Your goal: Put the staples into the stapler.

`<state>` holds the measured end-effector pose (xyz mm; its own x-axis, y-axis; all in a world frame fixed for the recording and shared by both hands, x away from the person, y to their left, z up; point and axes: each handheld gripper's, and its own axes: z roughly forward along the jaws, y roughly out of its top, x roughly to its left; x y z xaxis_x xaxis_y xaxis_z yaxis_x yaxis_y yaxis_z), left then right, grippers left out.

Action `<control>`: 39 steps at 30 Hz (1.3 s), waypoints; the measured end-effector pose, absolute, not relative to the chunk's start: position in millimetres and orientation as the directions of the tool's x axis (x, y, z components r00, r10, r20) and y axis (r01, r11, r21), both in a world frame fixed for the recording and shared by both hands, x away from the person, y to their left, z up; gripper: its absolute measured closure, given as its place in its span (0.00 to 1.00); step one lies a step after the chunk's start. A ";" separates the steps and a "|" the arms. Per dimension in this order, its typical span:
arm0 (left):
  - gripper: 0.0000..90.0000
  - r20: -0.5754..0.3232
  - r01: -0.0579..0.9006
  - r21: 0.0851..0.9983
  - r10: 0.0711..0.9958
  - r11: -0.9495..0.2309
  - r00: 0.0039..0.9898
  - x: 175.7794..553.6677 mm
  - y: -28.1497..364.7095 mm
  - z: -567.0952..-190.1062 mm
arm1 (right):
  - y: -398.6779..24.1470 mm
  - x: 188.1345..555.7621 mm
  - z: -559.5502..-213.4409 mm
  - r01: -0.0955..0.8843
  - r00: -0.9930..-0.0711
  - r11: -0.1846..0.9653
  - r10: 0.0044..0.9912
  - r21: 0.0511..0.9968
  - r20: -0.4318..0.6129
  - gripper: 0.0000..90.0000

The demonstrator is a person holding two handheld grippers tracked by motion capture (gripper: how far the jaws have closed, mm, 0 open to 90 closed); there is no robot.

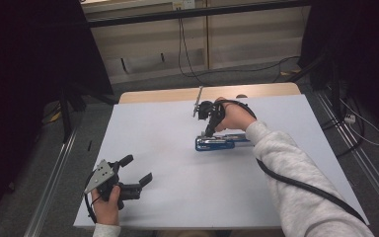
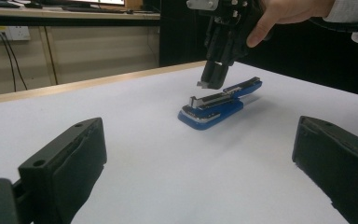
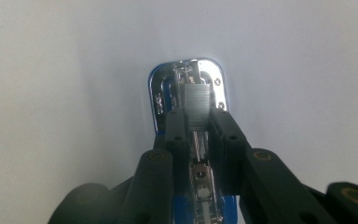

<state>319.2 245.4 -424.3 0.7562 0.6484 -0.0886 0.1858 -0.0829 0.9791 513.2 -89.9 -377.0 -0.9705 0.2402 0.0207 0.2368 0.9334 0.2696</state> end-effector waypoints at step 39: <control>0.03 -0.092 0.190 0.978 0.649 -0.082 0.755 319.3 244.9 -424.8 | -84.6 513.2 -392.4 0.211 -0.978 0.949 0.206 0.235 0.047 0.88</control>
